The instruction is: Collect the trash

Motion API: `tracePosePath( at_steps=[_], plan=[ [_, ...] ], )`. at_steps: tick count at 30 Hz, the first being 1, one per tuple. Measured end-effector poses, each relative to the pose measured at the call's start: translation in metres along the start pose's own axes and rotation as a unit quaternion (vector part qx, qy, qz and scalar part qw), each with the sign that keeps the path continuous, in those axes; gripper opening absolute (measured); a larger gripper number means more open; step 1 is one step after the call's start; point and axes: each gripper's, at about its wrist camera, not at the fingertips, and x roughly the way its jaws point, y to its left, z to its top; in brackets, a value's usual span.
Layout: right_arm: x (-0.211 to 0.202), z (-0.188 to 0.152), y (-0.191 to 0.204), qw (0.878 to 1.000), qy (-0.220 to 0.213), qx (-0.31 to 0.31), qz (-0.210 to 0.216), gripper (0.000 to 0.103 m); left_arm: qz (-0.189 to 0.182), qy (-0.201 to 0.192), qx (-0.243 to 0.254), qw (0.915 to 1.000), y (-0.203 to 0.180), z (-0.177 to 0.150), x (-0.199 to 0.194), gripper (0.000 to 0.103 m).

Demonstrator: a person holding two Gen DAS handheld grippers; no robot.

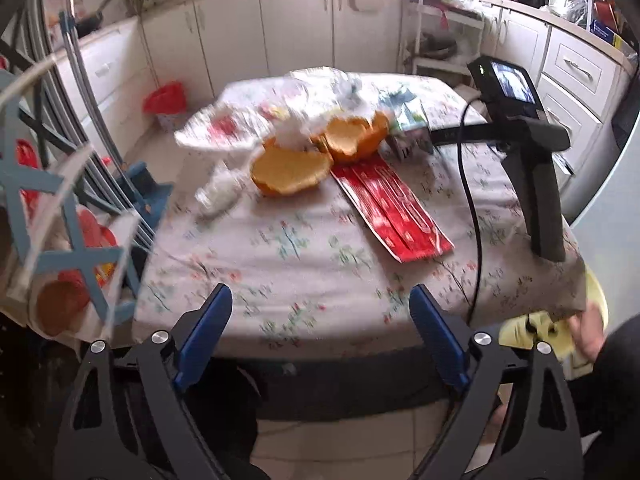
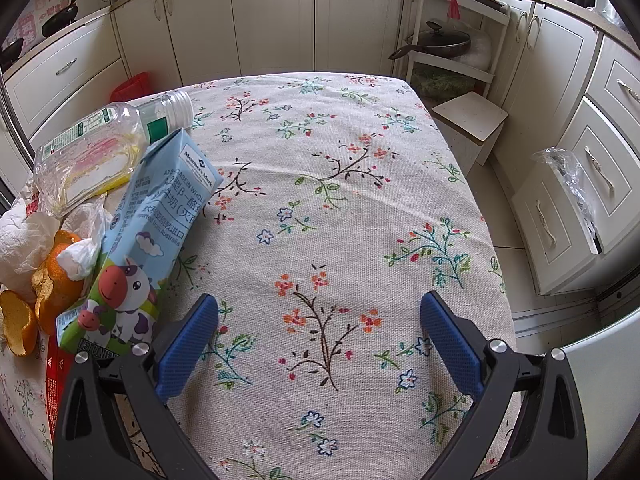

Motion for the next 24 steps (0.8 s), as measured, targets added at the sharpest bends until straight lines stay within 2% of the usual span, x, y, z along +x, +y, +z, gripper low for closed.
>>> tracePosePath(
  at_steps=[2,4,5,7,10,12,17,19,20,22,24],
  plan=[
    [0.0,0.0,0.0,1.0,0.0,0.0,0.0,0.096,0.032,-0.047,0.028,0.998,-0.006,0.004,-0.011,0.087],
    [0.0,0.0,0.0,1.0,0.0,0.0,0.0,0.096,0.06,-0.09,0.06,0.9923,-0.012,0.007,-0.022,0.087],
    [0.0,0.0,0.0,1.0,0.0,0.0,0.0,0.096,0.062,-0.097,0.063,0.9914,-0.011,0.009,-0.024,0.089],
    [0.0,0.0,0.0,1.0,0.0,0.0,0.0,0.096,0.056,-0.086,0.059,0.9929,-0.007,0.013,-0.022,0.089],
    [0.0,0.0,0.0,1.0,0.0,0.0,0.0,0.096,0.033,-0.048,0.051,0.997,0.004,0.016,-0.017,0.089],
    [0.0,0.0,0.0,1.0,0.0,0.0,0.0,0.096,0.021,-0.044,0.047,0.9977,0.007,0.014,-0.019,0.089],
    [0.0,0.0,0.0,1.0,0.0,0.0,0.0,0.096,-0.033,-0.09,0.038,0.9947,0.012,0.009,-0.037,0.089],
    [0.0,0.0,0.0,1.0,0.0,0.0,0.0,0.096,-0.056,-0.085,0.03,0.9943,0.014,0.008,-0.037,0.091],
    [0.0,0.0,0.0,1.0,0.0,0.0,0.0,0.096,-0.056,-0.088,0.033,0.994,0.014,0.008,-0.037,0.094],
    [0.0,0.0,0.0,1.0,0.0,0.0,0.0,0.096,-0.033,-0.115,0.048,0.9916,0.011,0.008,-0.042,0.095],
    [0.0,0.0,0.0,1.0,0.0,0.0,0.0,0.096,-0.031,-0.119,0.056,0.9909,0.004,0.009,-0.042,0.095]
  ],
)
